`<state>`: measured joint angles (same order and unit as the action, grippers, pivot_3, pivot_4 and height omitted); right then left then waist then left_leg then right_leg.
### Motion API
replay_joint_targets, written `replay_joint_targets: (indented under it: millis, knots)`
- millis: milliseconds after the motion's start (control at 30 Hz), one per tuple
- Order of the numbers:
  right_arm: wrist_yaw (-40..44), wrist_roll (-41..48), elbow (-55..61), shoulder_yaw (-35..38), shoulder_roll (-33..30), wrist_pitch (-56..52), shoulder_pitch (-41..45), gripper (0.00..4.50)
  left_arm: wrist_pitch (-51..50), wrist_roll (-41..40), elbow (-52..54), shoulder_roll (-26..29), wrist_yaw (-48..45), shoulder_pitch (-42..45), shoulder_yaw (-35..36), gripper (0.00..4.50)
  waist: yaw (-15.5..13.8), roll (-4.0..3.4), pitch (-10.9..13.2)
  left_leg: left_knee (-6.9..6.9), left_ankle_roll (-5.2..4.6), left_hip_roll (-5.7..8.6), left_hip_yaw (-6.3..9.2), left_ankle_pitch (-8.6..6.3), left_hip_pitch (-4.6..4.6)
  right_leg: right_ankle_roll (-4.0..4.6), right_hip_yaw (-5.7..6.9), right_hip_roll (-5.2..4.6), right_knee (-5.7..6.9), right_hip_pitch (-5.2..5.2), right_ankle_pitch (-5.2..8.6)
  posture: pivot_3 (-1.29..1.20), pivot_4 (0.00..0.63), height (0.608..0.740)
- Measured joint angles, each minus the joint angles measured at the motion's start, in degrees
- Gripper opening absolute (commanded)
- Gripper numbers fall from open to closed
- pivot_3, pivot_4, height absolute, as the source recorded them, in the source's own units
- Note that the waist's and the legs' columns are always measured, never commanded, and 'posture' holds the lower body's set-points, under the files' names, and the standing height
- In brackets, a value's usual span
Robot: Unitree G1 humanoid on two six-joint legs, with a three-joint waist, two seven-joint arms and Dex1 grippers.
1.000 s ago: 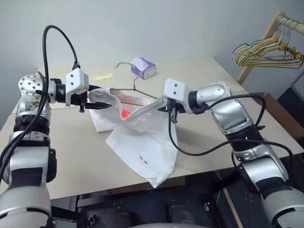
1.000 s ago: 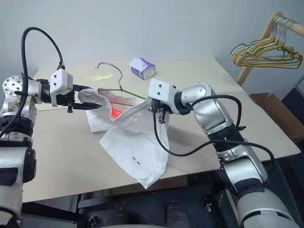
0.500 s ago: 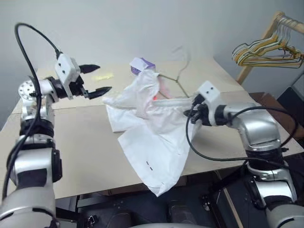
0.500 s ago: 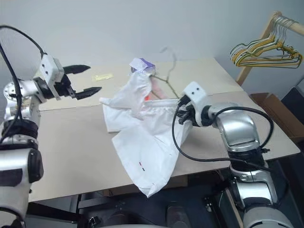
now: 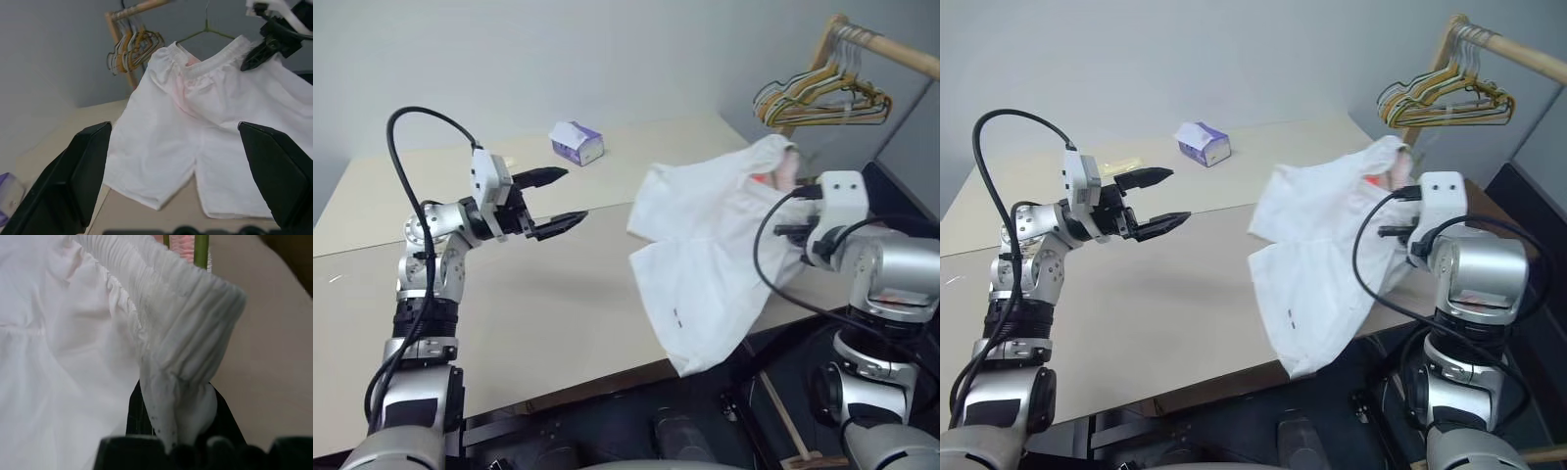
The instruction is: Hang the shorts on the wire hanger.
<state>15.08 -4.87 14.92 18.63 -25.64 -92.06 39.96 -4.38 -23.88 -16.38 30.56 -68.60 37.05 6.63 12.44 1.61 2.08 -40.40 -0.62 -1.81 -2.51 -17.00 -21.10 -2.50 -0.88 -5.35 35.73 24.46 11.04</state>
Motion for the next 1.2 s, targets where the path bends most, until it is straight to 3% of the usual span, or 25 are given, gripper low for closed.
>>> replay_joint_targets:
  millis: [200,367,533,933,1200]
  knots:
    - [-9.83,-6.20,-9.63,7.81,0.04,0.00,8.80,0.00,-3.35,-0.89,4.44,-5.17,7.96,0.14,-0.48,4.48,2.17,-0.19,-0.03,0.03,-0.02,0.10,0.20,-0.01,0.04,-0.06,-0.11,-0.07,-0.06,-0.09,-0.01,-0.27,0.000,0.740]
    - [-17.43,-7.80,-20.67,13.68,-0.39,3.33,17.46,0.00,-4.37,-0.66,6.71,-5.60,10.29,-0.40,-2.03,4.48,4.27,-0.24,-0.05,0.17,-0.02,0.10,0.16,-0.01,0.05,-0.07,-0.24,-0.04,-0.09,-0.23,0.00,-0.25,0.000,0.740]
    - [-21.98,-7.08,-34.06,15.13,-3.35,11.77,21.98,0.00,-5.16,-1.07,9.70,-5.10,9.70,-2.96,-2.88,4.48,5.59,-0.54,0.06,0.25,-0.03,0.15,0.06,0.00,0.11,-0.12,-0.41,-0.05,-0.12,-0.25,0.02,-0.24,0.000,0.740]
    - [-29.60,-0.52,-62.96,17.38,-14.55,30.26,33.36,0.00,-5.83,-3.23,13.42,-5.04,9.66,-3.82,-2.94,4.48,5.73,-0.65,0.10,0.83,-0.08,0.15,-0.56,-0.02,0.64,-0.29,-0.99,0.03,-0.67,-0.49,-0.04,-0.23,0.000,0.740]
    - [-32.96,4.91,-75.13,17.96,-19.40,36.10,35.56,0.00,-5.82,-3.18,14.44,-5.07,10.49,-5.67,-3.14,4.48,5.76,-0.65,0.11,0.99,-0.21,0.17,-1.03,-0.10,0.84,-0.47,-1.48,0.05,-0.80,-0.48,-0.08,-0.22,0.000,0.740]
